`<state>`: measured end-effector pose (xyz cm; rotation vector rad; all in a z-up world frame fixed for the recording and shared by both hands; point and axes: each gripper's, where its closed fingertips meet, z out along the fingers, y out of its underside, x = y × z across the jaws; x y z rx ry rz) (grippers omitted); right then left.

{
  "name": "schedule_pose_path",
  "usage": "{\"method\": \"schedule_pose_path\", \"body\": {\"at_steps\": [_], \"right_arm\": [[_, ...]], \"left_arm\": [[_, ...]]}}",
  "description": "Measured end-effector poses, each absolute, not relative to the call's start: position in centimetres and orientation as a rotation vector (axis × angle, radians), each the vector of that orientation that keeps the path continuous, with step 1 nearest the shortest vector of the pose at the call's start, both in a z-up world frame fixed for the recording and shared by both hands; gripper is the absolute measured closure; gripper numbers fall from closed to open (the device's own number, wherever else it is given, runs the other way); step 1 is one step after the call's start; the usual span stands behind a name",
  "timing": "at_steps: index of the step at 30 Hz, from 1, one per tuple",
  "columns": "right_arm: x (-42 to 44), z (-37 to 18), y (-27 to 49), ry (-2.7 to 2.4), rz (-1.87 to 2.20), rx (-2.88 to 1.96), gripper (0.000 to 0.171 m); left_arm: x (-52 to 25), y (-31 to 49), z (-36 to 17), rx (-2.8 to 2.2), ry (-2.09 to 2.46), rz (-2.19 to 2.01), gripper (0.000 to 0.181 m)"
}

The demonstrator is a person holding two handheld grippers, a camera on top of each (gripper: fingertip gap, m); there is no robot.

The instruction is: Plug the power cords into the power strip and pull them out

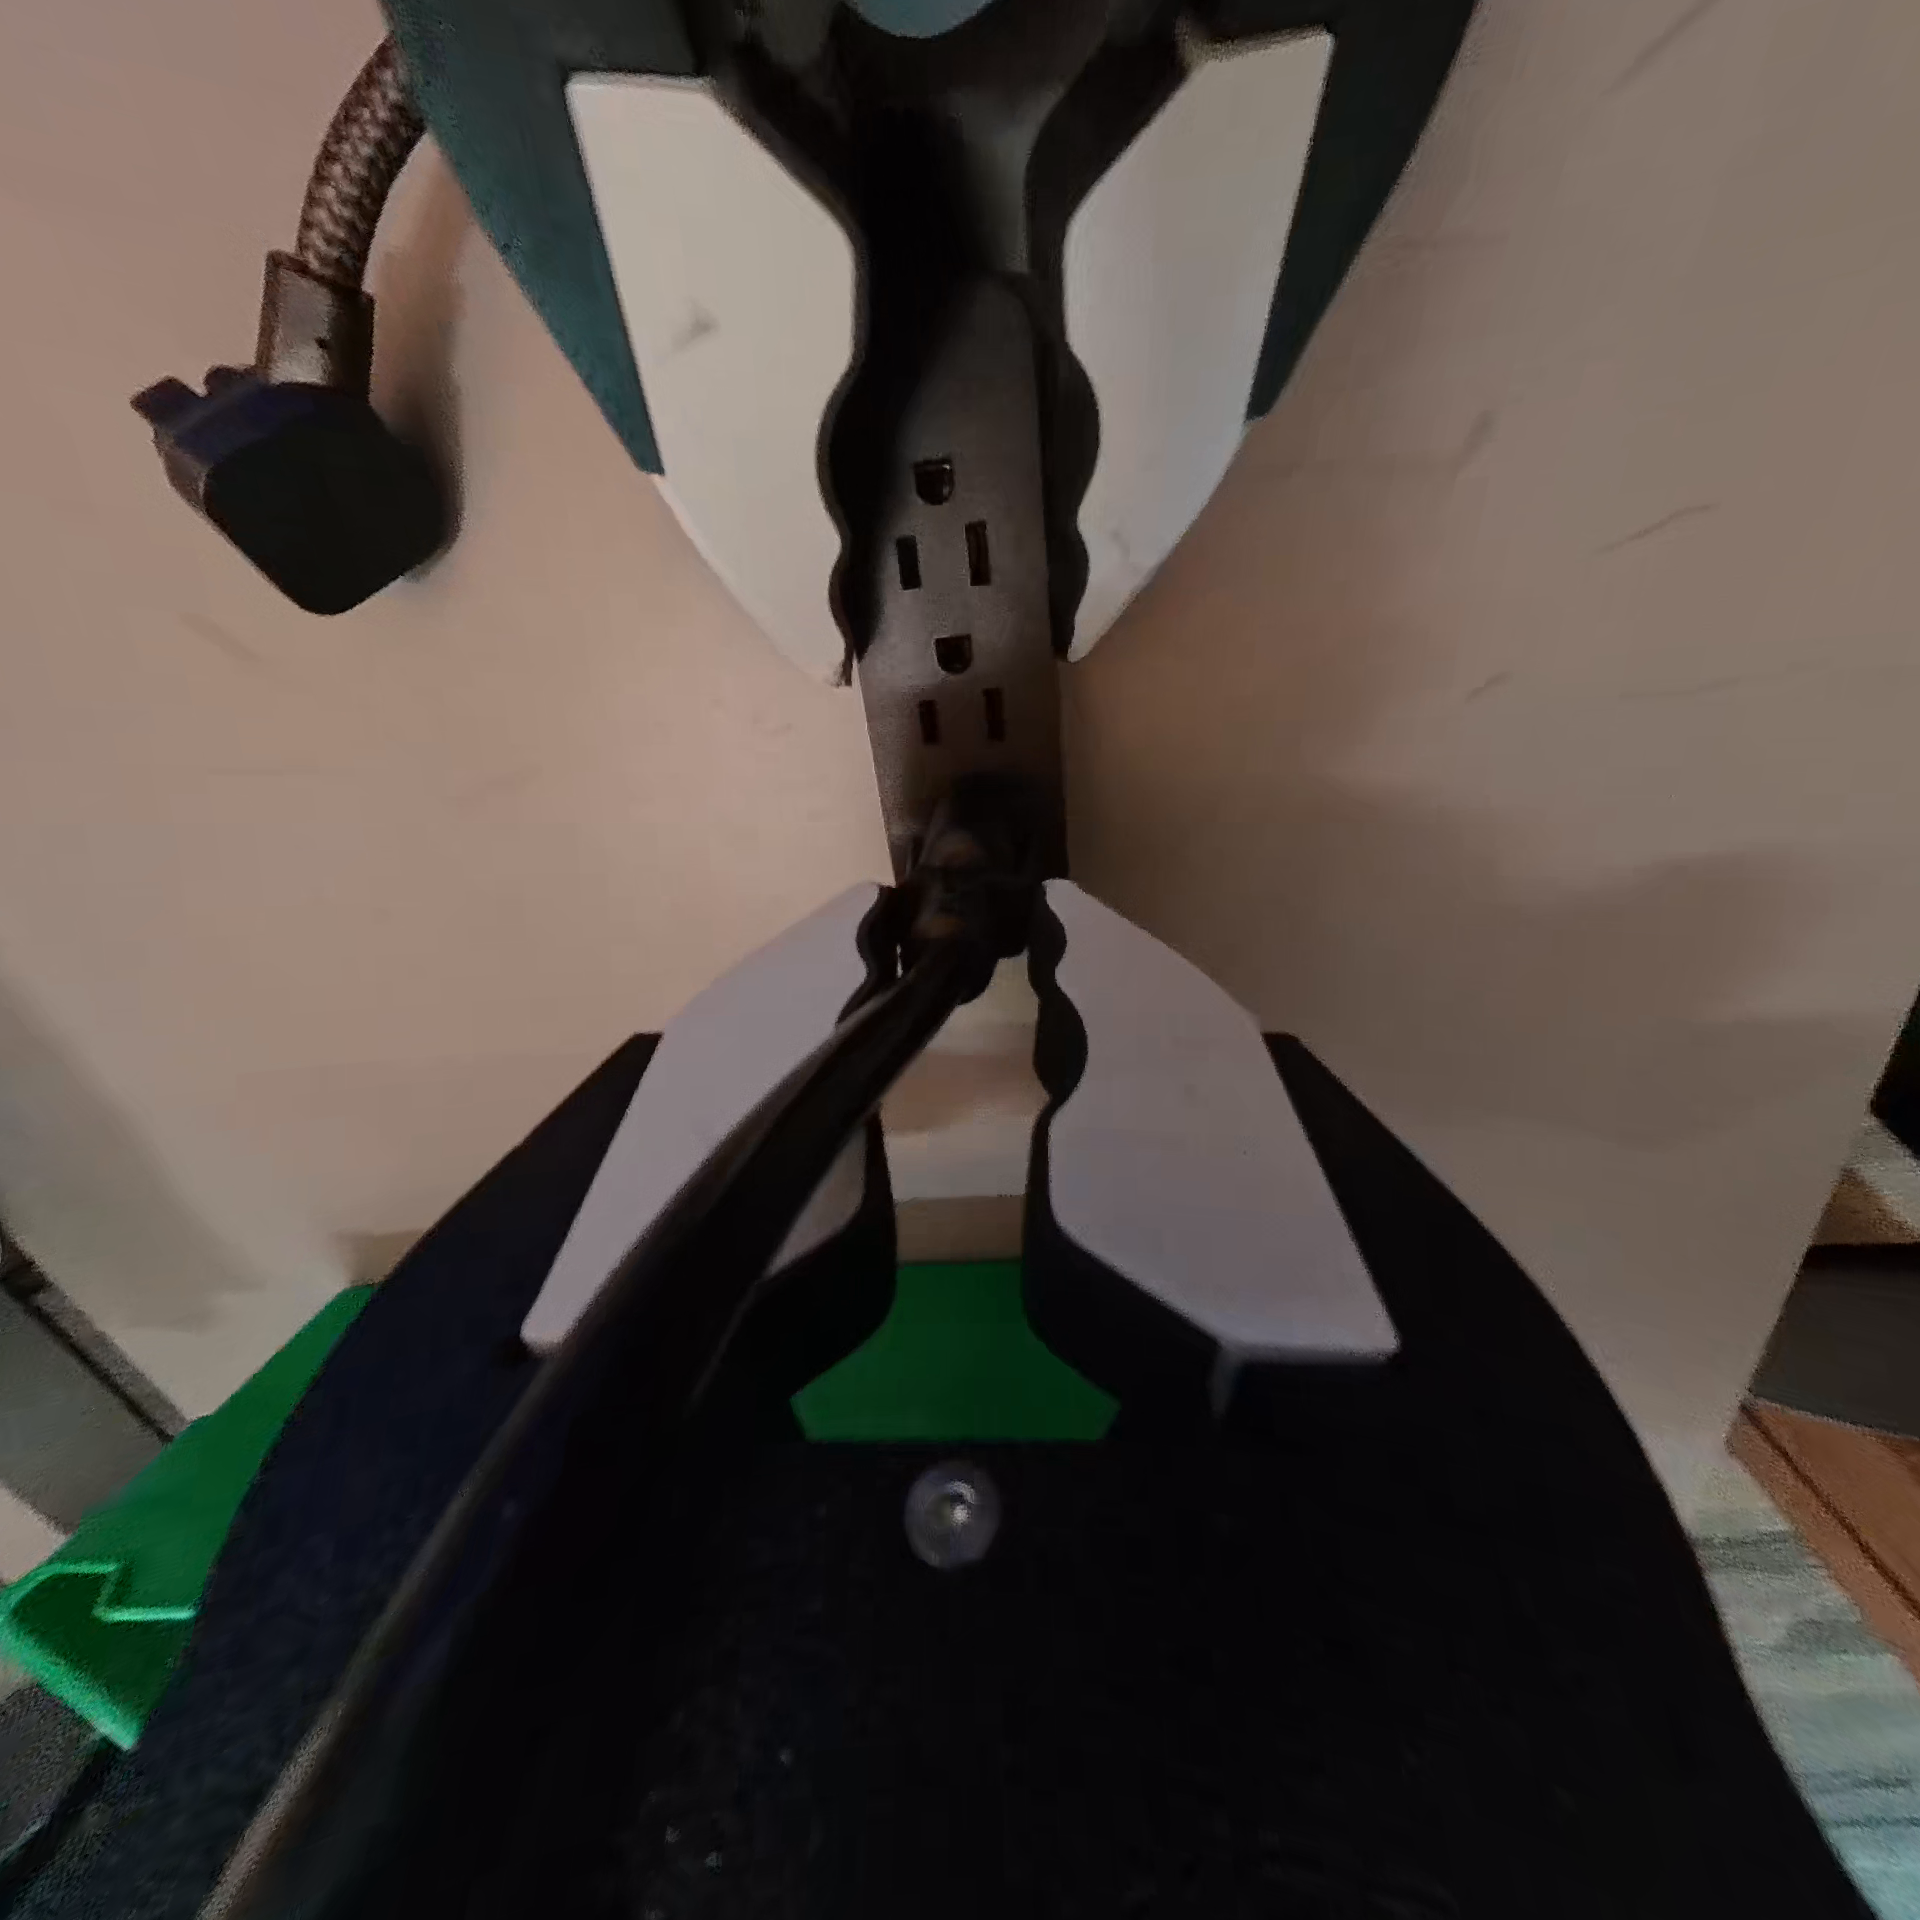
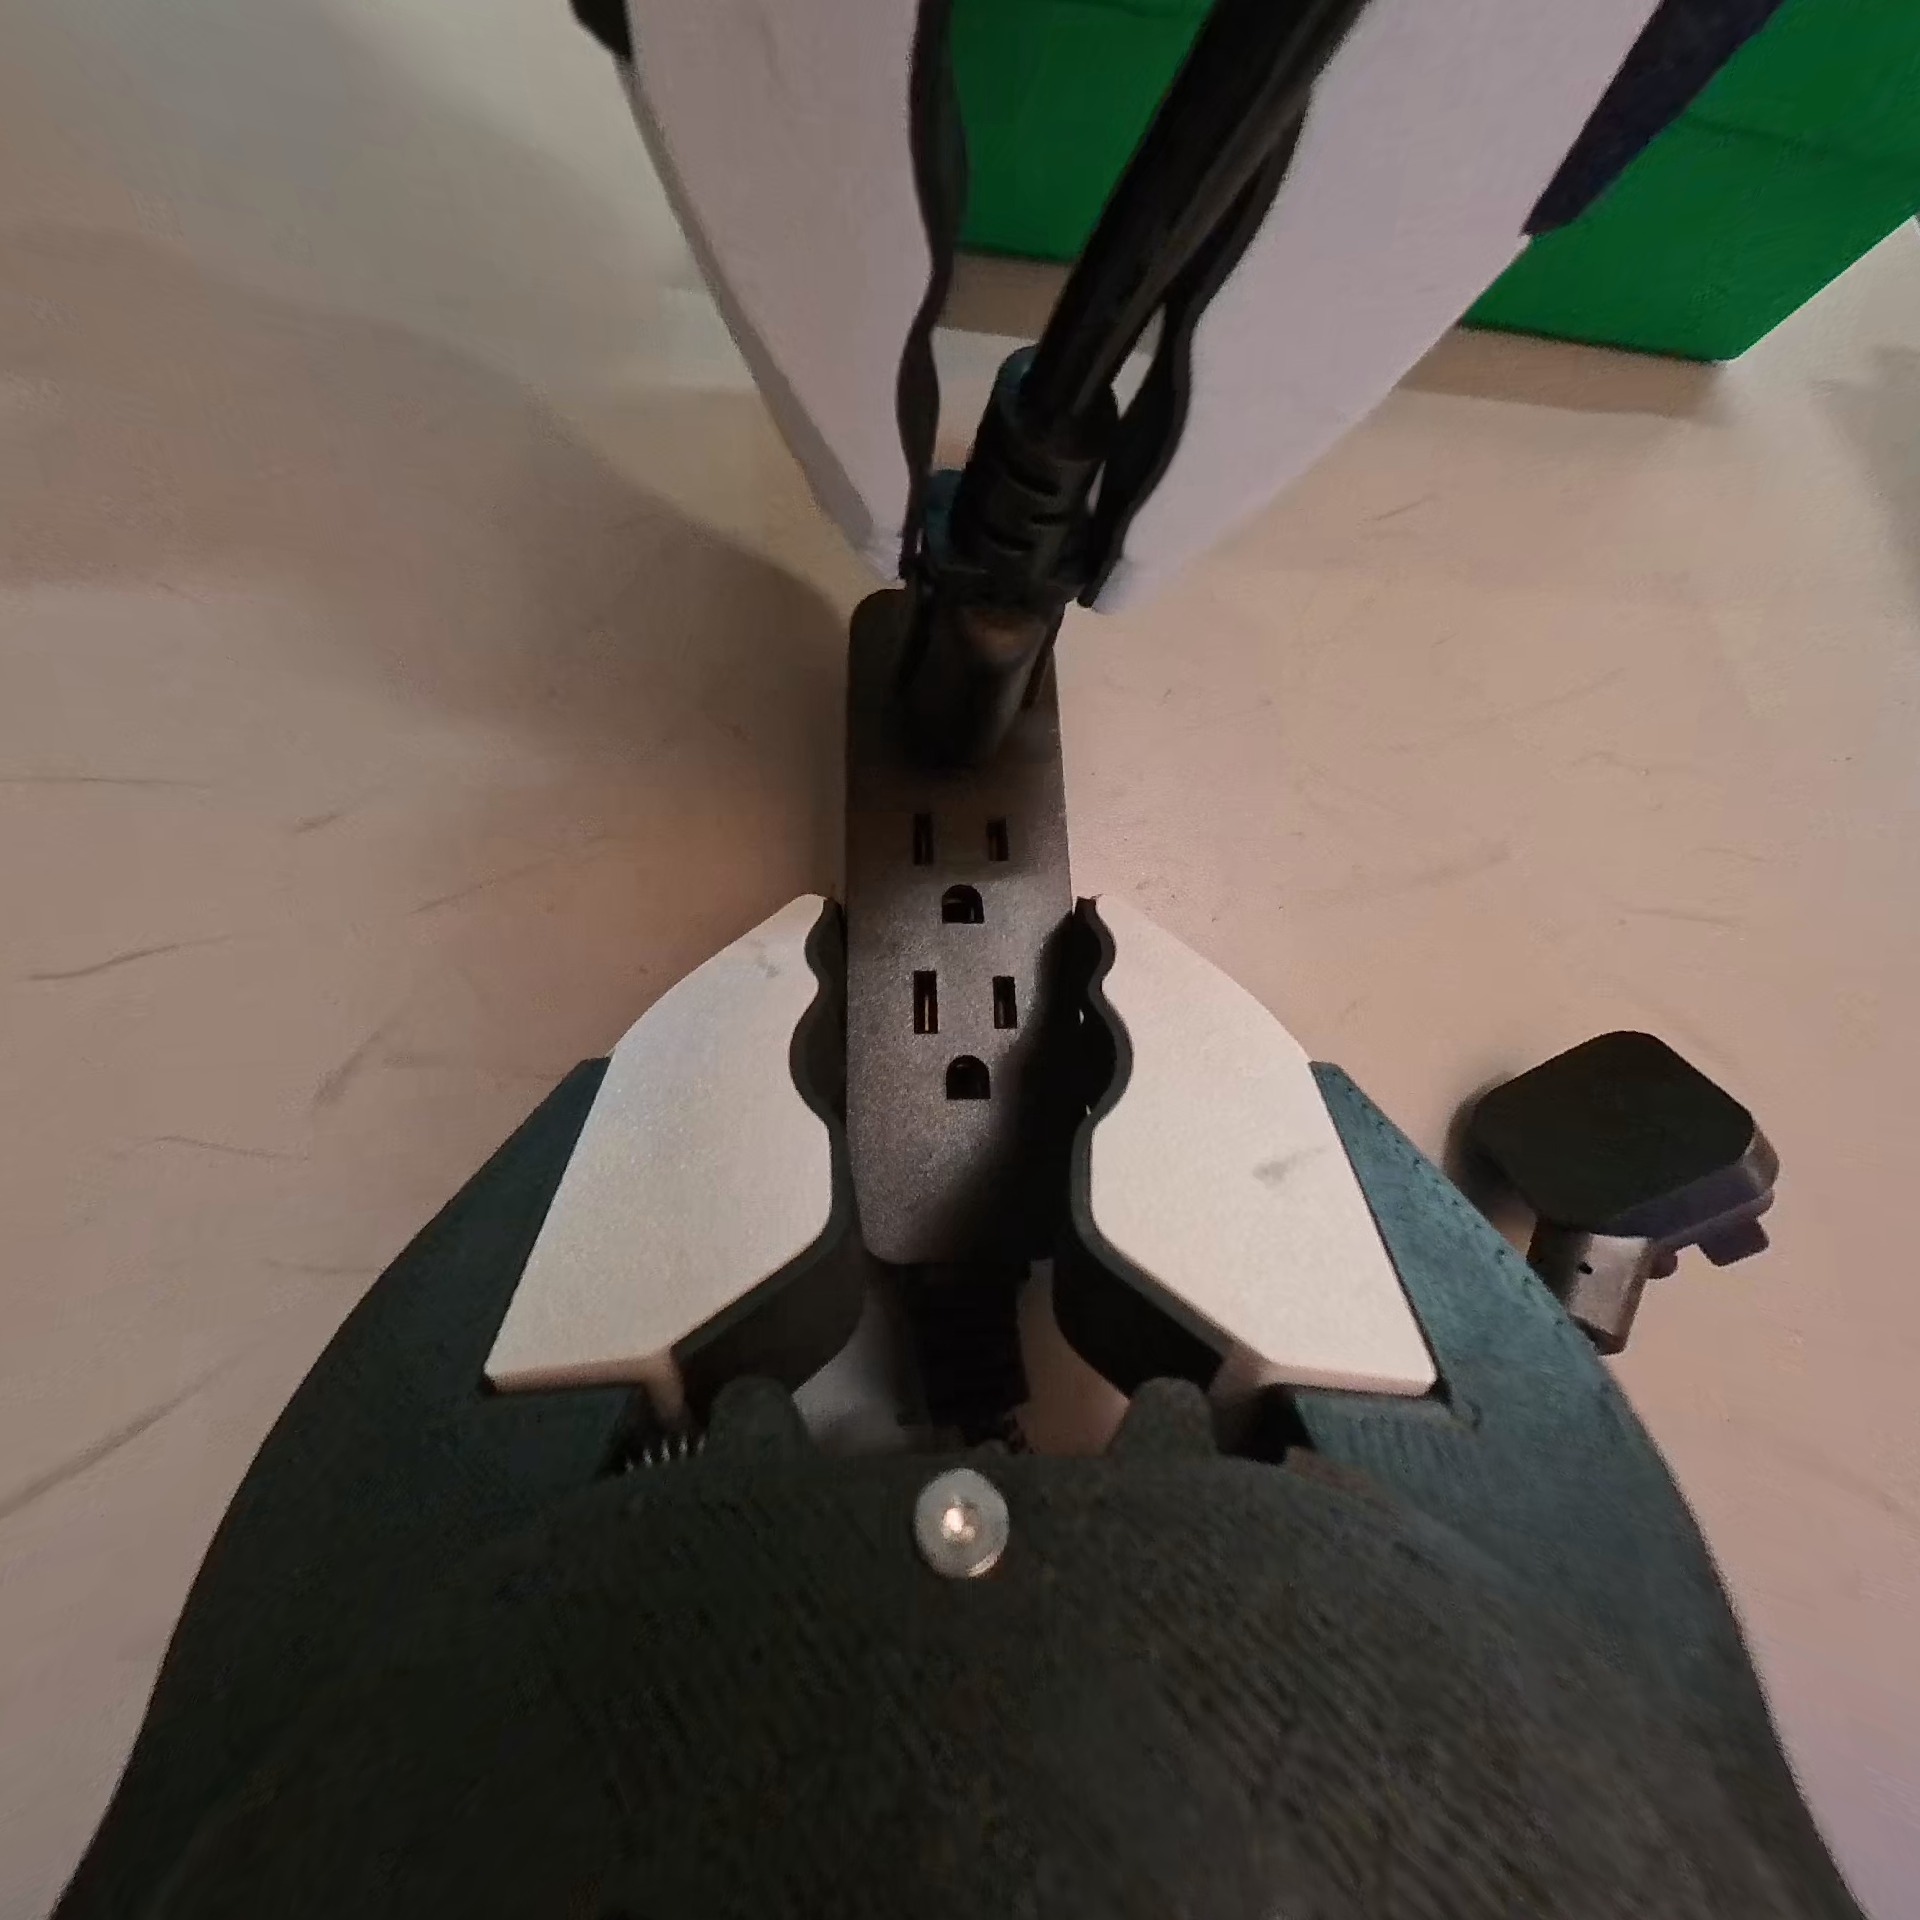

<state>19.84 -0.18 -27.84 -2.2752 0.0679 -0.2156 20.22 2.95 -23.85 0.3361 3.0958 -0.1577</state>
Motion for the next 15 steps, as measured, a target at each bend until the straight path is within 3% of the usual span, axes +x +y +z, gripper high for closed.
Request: {"method": "schedule_pose_path", "body": {"at_steps": [1, 15], "right_arm": [[19.85, -27.83, -0.16, 0.073, -0.213, -2.27, 0.128], [19.88, -27.83, -0.14, 0.082, -0.211, -2.264, 0.128]], "left_arm": [[20.18, 2.98, -23.85, 0.363, 3.077, -0.147, 0.158], [20.15, 2.98, -24.04, 0.376, 3.008, -0.084, 0.158]]}}
